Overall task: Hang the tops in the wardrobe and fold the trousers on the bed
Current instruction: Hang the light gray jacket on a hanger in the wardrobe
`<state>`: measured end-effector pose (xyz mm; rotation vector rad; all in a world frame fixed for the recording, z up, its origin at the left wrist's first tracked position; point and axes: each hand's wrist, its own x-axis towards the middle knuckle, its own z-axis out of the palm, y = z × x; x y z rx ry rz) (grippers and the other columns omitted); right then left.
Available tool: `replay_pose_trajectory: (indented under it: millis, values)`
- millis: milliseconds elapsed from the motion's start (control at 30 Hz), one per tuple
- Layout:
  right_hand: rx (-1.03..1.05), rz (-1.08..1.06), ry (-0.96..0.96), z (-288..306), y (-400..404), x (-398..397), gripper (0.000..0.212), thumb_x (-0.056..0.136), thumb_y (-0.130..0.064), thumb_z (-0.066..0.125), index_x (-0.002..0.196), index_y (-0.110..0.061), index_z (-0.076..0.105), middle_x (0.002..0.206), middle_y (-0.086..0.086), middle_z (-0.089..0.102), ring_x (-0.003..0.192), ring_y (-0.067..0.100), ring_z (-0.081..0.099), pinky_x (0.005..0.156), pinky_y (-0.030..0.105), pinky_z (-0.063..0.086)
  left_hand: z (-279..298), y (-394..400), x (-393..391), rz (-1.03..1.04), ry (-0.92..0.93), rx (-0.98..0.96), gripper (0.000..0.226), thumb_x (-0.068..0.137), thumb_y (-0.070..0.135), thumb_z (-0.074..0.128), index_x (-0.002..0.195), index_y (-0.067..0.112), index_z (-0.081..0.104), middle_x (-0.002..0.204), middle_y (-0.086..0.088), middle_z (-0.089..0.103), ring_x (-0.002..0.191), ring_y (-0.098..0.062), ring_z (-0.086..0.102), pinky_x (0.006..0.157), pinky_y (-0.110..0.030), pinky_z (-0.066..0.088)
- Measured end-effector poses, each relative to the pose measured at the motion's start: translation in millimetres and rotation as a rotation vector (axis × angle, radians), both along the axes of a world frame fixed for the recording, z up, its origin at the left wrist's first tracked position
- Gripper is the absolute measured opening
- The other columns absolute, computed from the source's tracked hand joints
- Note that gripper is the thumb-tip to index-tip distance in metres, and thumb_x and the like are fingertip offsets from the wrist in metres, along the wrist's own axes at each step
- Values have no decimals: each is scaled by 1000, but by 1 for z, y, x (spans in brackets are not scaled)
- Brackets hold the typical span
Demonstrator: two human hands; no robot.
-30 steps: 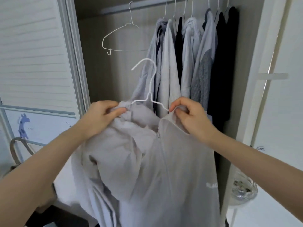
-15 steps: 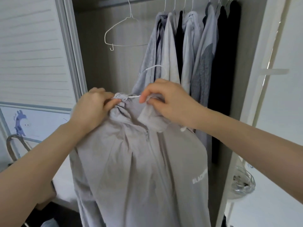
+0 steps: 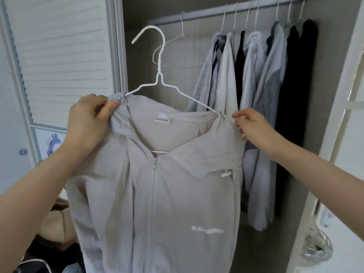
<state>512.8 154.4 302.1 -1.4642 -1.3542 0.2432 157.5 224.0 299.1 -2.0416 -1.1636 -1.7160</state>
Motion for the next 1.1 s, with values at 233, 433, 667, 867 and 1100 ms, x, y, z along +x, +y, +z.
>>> replay_pose_trajectory:
  millis: [233,433,667,867,1100]
  values:
    - [-373,392,281,-16,-9,-6,33,98,-40,46,89,-15,66,70,-4,71,62,8,66,59,26,50,-2,5,-14,19,8,4,33,95,31,59,68,14,51,67,-9,52,70,-29,47,64,-35,33]
    - [-7,121,-223,2,-5,-16,38,100,-28,47,68,-10,52,63,5,45,59,11,43,51,24,30,-6,7,-18,-21,143,24,35,94,40,54,95,12,75,70,-5,52,79,-25,45,76,-39,38]
    - [-12,158,-166,39,18,-74,41,99,-21,47,60,-13,39,51,4,32,29,6,31,34,16,23,-38,6,29,-29,392,47,43,93,50,44,89,20,75,71,8,50,74,-17,42,69,-36,34]
    - [63,299,-461,18,22,-67,14,93,-9,53,81,-2,52,73,13,49,67,15,43,64,31,37,-46,12,16,-244,-75,-251,46,94,41,56,66,4,51,62,-14,46,63,-17,39,62,-33,32]
    - [-47,18,-643,12,27,-30,20,93,-32,59,97,-12,62,92,2,63,80,15,57,70,27,44,-39,10,10,-338,-270,-364,51,96,32,59,71,-12,52,68,-9,41,63,-11,33,51,-20,25]
